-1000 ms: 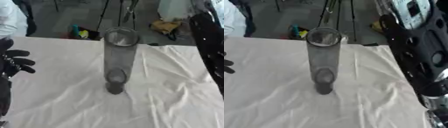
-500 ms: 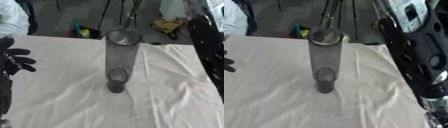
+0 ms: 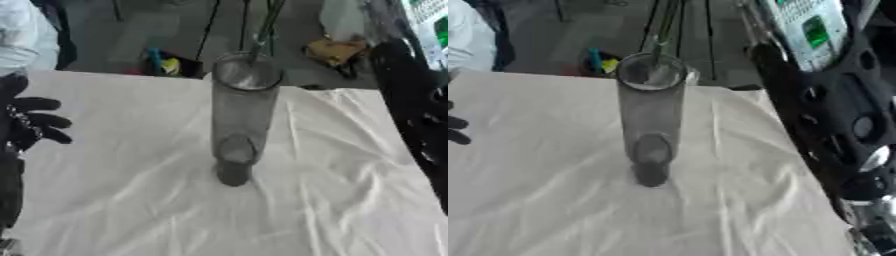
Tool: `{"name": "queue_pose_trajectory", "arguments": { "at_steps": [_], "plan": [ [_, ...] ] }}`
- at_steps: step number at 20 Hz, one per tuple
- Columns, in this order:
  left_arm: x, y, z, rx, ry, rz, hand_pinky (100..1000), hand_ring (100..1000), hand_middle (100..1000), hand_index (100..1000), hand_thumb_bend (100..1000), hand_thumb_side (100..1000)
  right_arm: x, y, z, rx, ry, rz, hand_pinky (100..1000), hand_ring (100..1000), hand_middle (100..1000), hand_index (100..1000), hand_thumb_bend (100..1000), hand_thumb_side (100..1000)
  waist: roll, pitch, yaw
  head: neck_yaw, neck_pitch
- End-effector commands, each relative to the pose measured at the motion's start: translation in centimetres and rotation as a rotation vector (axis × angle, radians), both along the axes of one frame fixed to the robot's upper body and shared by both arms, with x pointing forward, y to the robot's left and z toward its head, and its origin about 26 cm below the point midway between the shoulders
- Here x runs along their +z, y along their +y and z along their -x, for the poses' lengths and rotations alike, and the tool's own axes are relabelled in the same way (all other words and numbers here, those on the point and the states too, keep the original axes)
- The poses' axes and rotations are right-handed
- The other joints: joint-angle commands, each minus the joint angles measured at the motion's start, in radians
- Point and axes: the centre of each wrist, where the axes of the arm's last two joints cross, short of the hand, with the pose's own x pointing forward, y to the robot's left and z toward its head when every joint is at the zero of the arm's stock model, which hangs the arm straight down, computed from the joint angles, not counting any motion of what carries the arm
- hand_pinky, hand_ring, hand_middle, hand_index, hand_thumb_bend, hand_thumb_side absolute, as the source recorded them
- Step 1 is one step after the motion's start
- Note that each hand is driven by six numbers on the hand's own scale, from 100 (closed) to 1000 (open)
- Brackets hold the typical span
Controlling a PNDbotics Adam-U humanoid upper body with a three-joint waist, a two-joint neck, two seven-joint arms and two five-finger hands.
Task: Arrange flowers into the vase.
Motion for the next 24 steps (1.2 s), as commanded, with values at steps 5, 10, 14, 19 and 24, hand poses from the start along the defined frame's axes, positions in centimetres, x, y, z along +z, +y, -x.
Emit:
{"name": "queue_pose_trajectory", "arguments": {
  "at_steps": [5, 10, 14, 19, 24],
  "plan": [
    [0.7, -0.3, 0.2, -0.012, -0.028, 0.003, 500, 600, 653, 922, 100, 1000, 0.3, -0.2, 0.0, 0.001, -0.012, 0.012, 100, 100, 100, 225, 100, 729, -0.004, -0.014, 0.005, -0.006, 0.008],
    [0.7, -0.4, 0.2, -0.012, -0.028, 0.006, 500, 599, 653, 922, 100, 1000, -0.1, -0.3, -0.4, 0.0, 0.005, 0.013, 100, 100, 100, 225, 100, 733, -0.002, -0.007, 0.008, -0.007, 0.009],
    [0.7, -0.4, 0.2, -0.013, -0.027, 0.004, 499, 599, 652, 922, 100, 1000, -0.4, -0.4, -0.7, -0.008, 0.01, 0.02, 100, 100, 100, 229, 100, 746, -0.001, -0.003, 0.009, -0.008, 0.009],
    [0.7, -0.4, 0.2, -0.012, -0.027, 0.005, 498, 599, 651, 921, 100, 1000, -0.8, -0.5, -1.2, -0.02, 0.016, 0.031, 100, 100, 100, 230, 100, 750, 0.0, 0.003, 0.012, -0.009, 0.009],
    [0.7, -0.5, 0.2, -0.011, -0.028, 0.007, 498, 599, 651, 921, 100, 1000, -1.1, -0.5, -1.5, -0.032, 0.019, 0.05, 100, 100, 100, 231, 100, 755, 0.0, 0.007, 0.013, -0.012, 0.012]
  ]
}}
